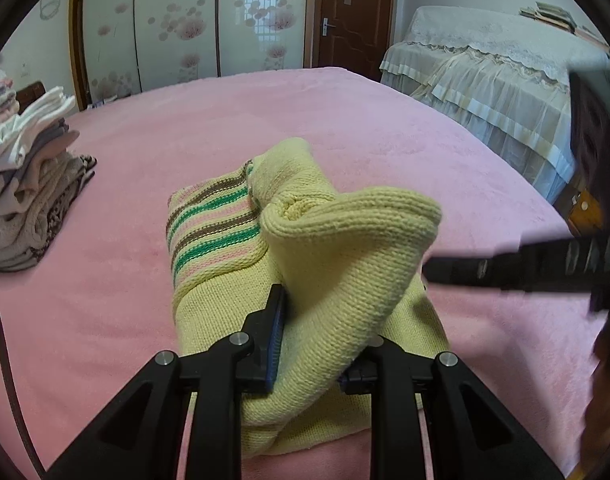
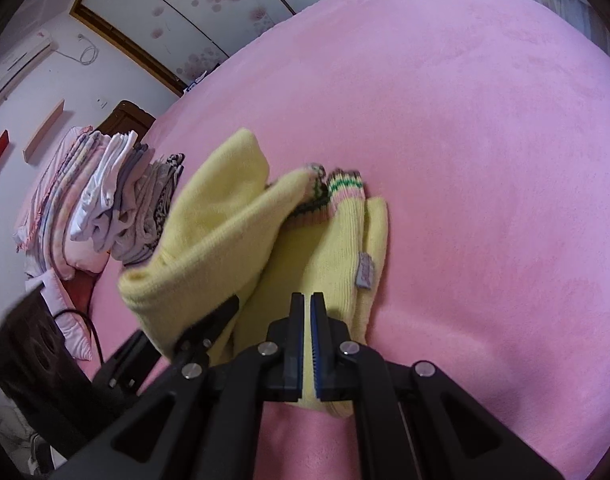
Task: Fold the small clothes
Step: 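Fold the cardigan side over with the left tool while the right tool holds it, then release the folded cardigan with the left tool and pull it back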
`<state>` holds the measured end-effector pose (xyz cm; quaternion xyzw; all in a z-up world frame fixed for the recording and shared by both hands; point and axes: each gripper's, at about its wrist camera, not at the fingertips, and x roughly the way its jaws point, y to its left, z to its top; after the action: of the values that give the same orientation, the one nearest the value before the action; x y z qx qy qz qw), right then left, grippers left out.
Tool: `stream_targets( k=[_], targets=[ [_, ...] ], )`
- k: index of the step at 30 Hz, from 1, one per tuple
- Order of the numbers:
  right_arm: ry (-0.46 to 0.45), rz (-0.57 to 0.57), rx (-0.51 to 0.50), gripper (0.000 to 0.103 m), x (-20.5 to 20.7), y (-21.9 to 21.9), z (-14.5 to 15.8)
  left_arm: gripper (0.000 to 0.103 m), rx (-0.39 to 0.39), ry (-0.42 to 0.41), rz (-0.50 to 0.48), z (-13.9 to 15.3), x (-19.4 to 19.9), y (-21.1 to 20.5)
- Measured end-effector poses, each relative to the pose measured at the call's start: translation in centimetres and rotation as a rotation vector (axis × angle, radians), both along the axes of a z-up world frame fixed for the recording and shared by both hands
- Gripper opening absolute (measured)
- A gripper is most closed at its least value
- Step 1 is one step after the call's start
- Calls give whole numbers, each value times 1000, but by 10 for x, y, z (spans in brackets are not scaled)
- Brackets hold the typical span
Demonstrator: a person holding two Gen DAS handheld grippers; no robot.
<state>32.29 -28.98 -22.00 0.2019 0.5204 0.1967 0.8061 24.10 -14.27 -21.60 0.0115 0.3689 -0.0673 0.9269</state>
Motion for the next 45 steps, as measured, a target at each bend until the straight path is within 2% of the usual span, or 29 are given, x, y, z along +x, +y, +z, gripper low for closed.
stream_targets(
  k=[2,3,4,5,7,10,13,21,29,32,34,36,40,45],
  targets=[
    [-7,6,-2,14,5,0,10,19,14,-6,-4,0,-3,-4],
    [-11,6,-9,29,8,0,15,19,16,-6,-7,-1,-2,-4],
    [-18,4,-18,38,9,1,18,19,21,-5,-12,-1,-3,-6],
    [-25,4,-29,39,11,2,21,21,29,-3,-20,-1,-4,-8],
    [-22,4,-37,39,14,2,24,25,40,2,-41,-1,-6,-12],
    [-10,0,-16,39,16,2,24,40,34,6,-99,0,-13,-20],
    [-4,14,5,39,14,3,25,46,45,0,-137,-2,-23,-29],
    [6,68,-5,38,23,19,23,51,-10,26,-179,-6,-31,-31],
    [34,120,-51,38,44,43,10,56,-128,73,-221,-4,-28,-10],
    [26,123,-81,34,44,44,6,56,-168,100,-229,0,-29,2],
    [15,132,-89,21,40,43,5,57,-210,126,-228,3,-26,13],
    [4,135,-102,21,36,41,5,57,-241,160,-230,7,-23,23],
    [9,135,-99,21,33,38,6,60,-249,193,-241,16,-22,40],
    [2,130,-92,22,32,37,11,65,-239,141,-222,42,-26,76]
  ],
)
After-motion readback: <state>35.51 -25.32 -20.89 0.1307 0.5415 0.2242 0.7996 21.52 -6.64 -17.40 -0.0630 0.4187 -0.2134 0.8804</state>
